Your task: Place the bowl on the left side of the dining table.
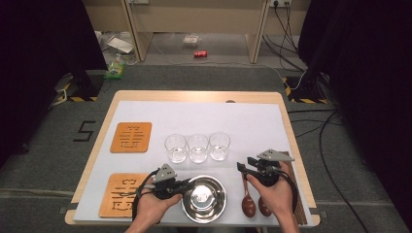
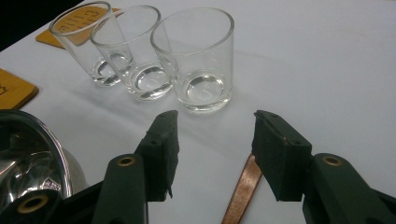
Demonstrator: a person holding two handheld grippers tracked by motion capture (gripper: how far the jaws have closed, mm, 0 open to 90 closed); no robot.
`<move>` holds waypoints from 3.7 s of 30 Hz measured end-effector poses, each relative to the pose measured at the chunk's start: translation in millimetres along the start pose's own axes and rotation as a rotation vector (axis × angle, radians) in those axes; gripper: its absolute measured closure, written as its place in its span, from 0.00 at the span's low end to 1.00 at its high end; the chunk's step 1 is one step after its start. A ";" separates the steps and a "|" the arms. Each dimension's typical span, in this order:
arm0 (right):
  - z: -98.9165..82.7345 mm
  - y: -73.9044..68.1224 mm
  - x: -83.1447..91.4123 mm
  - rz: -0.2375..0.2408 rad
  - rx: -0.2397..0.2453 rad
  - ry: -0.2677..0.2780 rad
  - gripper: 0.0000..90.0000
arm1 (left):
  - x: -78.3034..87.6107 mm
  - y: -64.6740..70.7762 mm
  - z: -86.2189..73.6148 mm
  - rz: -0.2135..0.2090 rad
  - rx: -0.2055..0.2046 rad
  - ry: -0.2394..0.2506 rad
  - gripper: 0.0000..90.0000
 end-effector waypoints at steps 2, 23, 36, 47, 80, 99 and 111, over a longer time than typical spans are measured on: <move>0.0 0.2 0.1 -0.001 0.000 0.000 0.56 | 1.3 -0.3 1.0 0.001 0.003 0.006 0.92; -1.3 -0.1 -0.9 0.001 -0.004 -0.004 0.56 | 14.4 -8.6 13.6 0.036 0.023 0.064 0.93; -1.4 -0.1 -0.9 0.000 -0.003 -0.004 0.56 | 24.4 -17.0 23.2 0.062 0.033 0.089 0.93; -1.5 0.2 -0.8 -0.001 -0.004 -0.004 0.56 | 29.8 -23.5 27.2 0.073 0.048 0.099 0.93; -2.5 0.4 -1.2 -0.004 -0.008 -0.008 0.56 | 52.0 -43.6 36.7 0.137 0.066 0.153 0.93; -2.9 0.1 -2.0 -0.002 -0.006 -0.009 0.56 | 61.8 -52.3 40.2 0.164 0.075 0.171 0.93; -3.1 -0.5 -2.6 -0.002 -0.004 -0.011 0.56 | 68.5 -60.7 41.4 0.189 0.087 0.180 0.93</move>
Point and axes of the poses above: each handheld gripper's, and its own axes: x roughly backward along the jaws, z roughly out of its top, y roughly to its right, the point moved 1 cm from there along -x, roughly forward along the jaws, and after that the axes turned 13 degrees about y, right-handed, at the moved point
